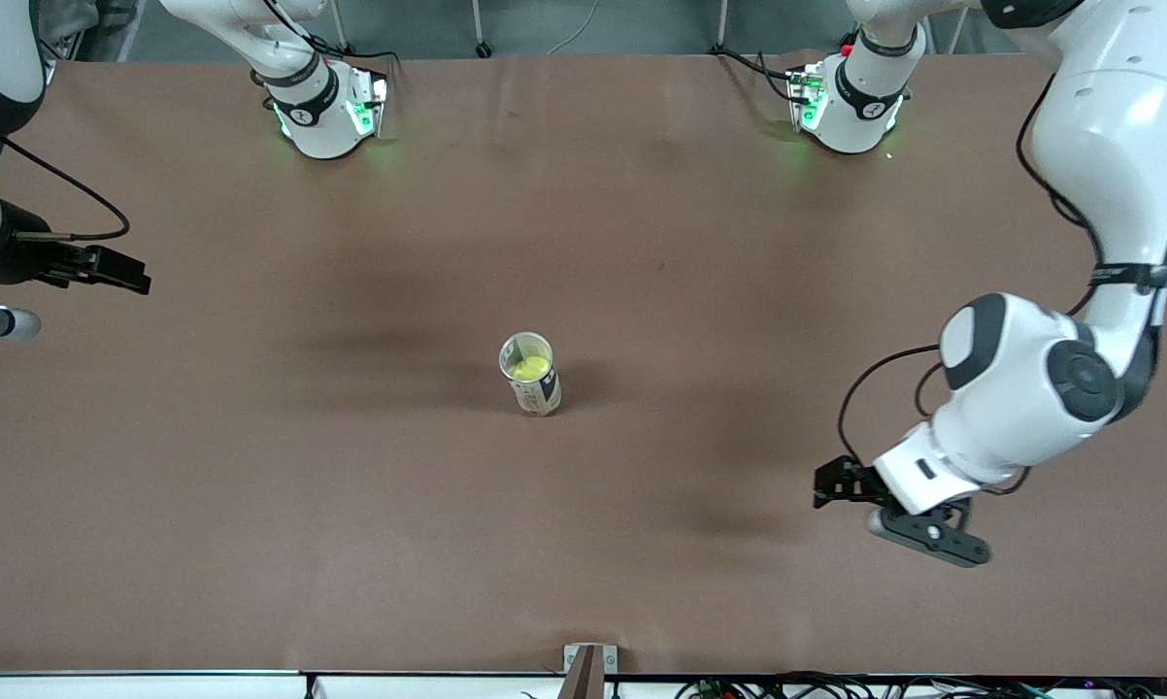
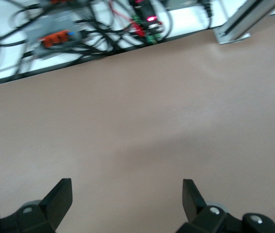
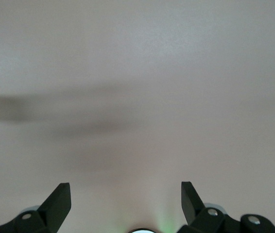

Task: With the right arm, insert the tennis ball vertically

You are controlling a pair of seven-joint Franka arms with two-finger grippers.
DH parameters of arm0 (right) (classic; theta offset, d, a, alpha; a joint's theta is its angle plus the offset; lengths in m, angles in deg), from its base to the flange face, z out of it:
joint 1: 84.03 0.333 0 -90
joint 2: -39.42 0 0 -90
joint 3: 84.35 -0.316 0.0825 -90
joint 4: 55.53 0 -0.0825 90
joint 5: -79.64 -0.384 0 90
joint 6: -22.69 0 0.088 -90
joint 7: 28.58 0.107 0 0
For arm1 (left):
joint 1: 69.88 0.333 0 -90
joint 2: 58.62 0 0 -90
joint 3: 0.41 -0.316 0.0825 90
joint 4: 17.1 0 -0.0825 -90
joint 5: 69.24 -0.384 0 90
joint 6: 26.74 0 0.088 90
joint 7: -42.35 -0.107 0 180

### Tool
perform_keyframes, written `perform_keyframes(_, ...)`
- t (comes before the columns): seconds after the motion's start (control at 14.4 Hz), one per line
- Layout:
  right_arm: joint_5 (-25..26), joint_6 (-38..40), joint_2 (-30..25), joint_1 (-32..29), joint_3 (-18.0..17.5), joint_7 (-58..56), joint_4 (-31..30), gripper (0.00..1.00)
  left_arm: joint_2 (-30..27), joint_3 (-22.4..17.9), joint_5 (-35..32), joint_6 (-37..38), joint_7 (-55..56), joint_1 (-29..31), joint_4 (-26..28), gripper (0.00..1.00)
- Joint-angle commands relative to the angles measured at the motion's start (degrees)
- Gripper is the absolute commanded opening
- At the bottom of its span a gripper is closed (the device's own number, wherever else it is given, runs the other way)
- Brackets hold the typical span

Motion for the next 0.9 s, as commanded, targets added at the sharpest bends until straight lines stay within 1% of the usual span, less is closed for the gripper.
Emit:
perform_keyframes(0.0, 0.83, 0.65, -0.87, 0.84, 0.67, -0.48, 1.03, 1.00, -5.93, -0.40, 1.04, 7.60, -0.41, 2.76, 1.17, 1.00)
perform_keyframes(0.07, 0.83, 0.65, -0.87, 0.93, 0.67, -0.39, 1.03, 1.00, -8.29, -1.19, 1.12, 9.72, -0.15, 2.69, 1.26, 1.00)
perform_keyframes(0.14, 0.83, 0.65, -0.96, 0.84, 0.67, -0.31, 1.03, 1.00, -11.18, -3.28, 1.47, 11.22, -0.15, 2.17, 1.61, 1.00)
perform_keyframes(0.28, 0.48, 0.57, -0.87, 0.76, 0.93, -0.39, 1.38, 1.00, -16.81, -8.29, 6.20, 16.56, -0.41, 1.64, 2.23, 1.00)
perform_keyframes(0.35, 0.39, 0.65, -0.70, 0.84, 0.84, -0.31, 3.38, 1.00, -19.27, -11.71, 8.40, 19.20, -0.50, 0.24, 2.32, 1.00)
perform_keyframes(0.49, 0.30, 2.05, -0.43, 0.84, 0.84, -0.13, 4.19, 1.00, -24.37, -21.27, 13.40, 24.48, -0.68, -4.58, 2.32, 1.00)
perform_keyframes(0.62, 1.00, 2.59, -0.34, 1.19, 0.76, -0.04, 4.46, 1.00, -28.07, -30.15, 20.34, 30.01, -0.68, -8.71, 2.32, 1.00)
perform_keyframes(0.69, 1.01, 2.59, -0.34, 1.19, 0.67, 0.05, 4.89, 1.00, -29.48, -33.68, 22.03, 32.13, -0.59, -10.65, 2.32, 1.00)
perform_keyframes(0.83, 0.04, 2.76, 0.01, 0.93, 0.67, -0.21, 4.99, 1.00, -32.47, -39.05, 21.87, 35.13, -0.85, -15.22, 2.49, 1.00)
